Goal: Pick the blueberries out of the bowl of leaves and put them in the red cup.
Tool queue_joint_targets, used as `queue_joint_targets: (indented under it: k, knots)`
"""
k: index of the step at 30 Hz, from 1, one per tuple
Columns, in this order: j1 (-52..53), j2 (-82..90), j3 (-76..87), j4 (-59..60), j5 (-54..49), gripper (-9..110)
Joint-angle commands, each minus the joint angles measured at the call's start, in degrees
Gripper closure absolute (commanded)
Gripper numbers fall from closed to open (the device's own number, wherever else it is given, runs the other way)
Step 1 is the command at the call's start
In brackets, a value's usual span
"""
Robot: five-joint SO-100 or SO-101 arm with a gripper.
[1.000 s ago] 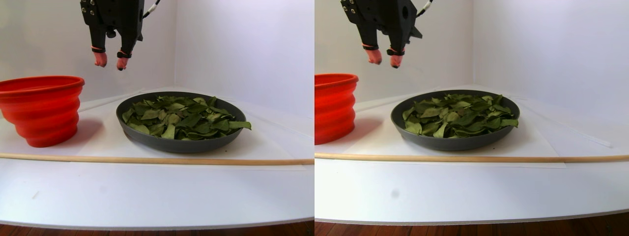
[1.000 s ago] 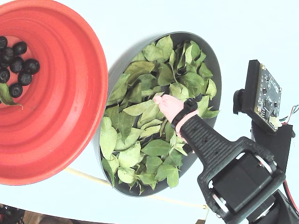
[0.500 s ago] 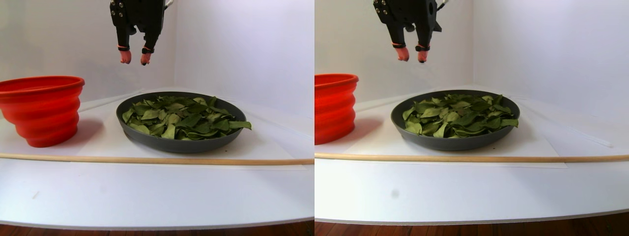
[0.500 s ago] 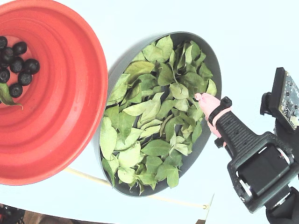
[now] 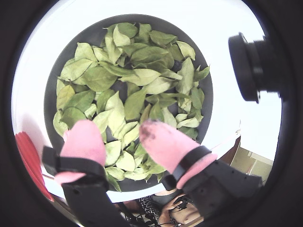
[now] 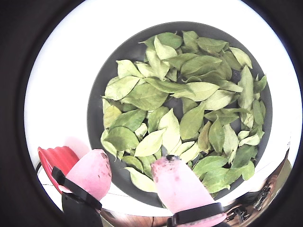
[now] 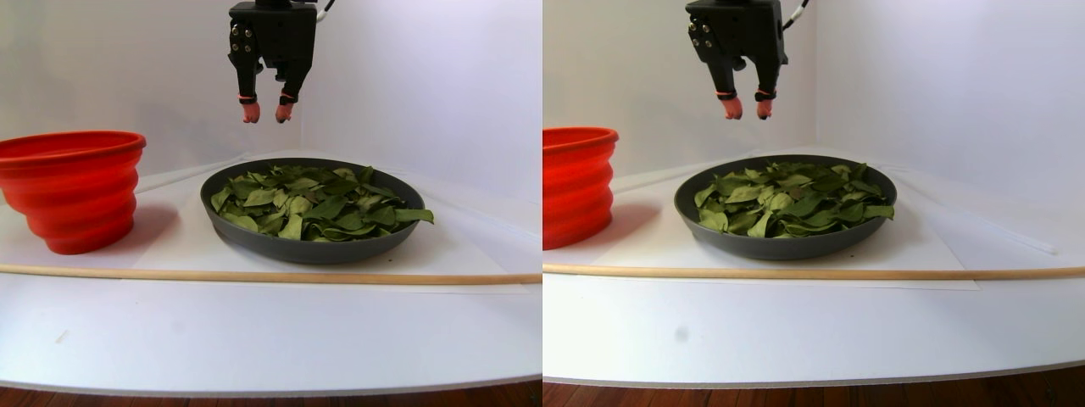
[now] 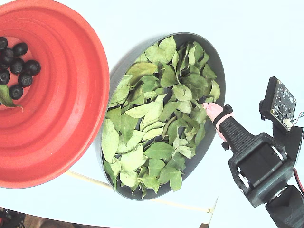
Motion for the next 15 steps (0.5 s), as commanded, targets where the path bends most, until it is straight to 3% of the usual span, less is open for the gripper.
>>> queue_joint_targets:
  k: [1, 15]
  knots:
    - [1.49, 0.09, -4.31, -1.32, -0.79, 85]
    - [7.65, -7.12, -7.73, -6.06, -3.43, 85]
